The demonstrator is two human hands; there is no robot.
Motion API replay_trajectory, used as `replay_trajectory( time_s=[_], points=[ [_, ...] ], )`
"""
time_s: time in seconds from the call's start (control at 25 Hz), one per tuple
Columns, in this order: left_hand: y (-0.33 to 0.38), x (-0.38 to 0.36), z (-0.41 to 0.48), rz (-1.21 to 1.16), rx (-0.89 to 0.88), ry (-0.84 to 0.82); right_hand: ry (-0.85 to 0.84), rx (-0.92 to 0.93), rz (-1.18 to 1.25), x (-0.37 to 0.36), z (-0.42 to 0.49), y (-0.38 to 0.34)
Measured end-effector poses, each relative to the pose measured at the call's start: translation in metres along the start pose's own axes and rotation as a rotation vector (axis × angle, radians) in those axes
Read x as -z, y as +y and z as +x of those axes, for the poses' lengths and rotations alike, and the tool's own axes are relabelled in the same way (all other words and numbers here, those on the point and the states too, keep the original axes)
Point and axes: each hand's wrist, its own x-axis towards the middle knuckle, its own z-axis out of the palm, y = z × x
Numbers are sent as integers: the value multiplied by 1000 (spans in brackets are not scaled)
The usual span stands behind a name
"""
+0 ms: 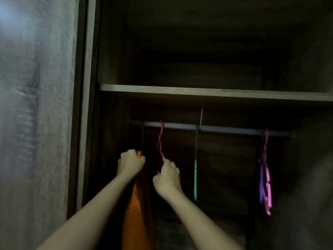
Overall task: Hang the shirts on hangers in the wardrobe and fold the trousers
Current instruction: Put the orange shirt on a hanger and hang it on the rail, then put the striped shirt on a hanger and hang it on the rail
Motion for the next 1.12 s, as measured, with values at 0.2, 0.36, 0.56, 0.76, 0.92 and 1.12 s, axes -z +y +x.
replay_trajectory(
  time_s=[0.2,0.36,0.56,0.76,0.92,1.12],
  points=[
    [8,30,-32,253,-149,-32,205,314,-250,6,-18,-14],
    [-1,67,-96,30,-372,139,218,393,-222,-9,-51,-21],
    [-77,105,-169,52,-428,253,134,498,-207,-59,-118,-22],
    [-196,153,-229,244,-214,168,-4,537,-234,-132,-176,-45],
    [-280,207,-282,404,-6,104,-176,583,-222,-197,-231,-77],
    [-364,267,-339,572,192,45,-411,592,-192,-265,-278,-114]
  ],
)
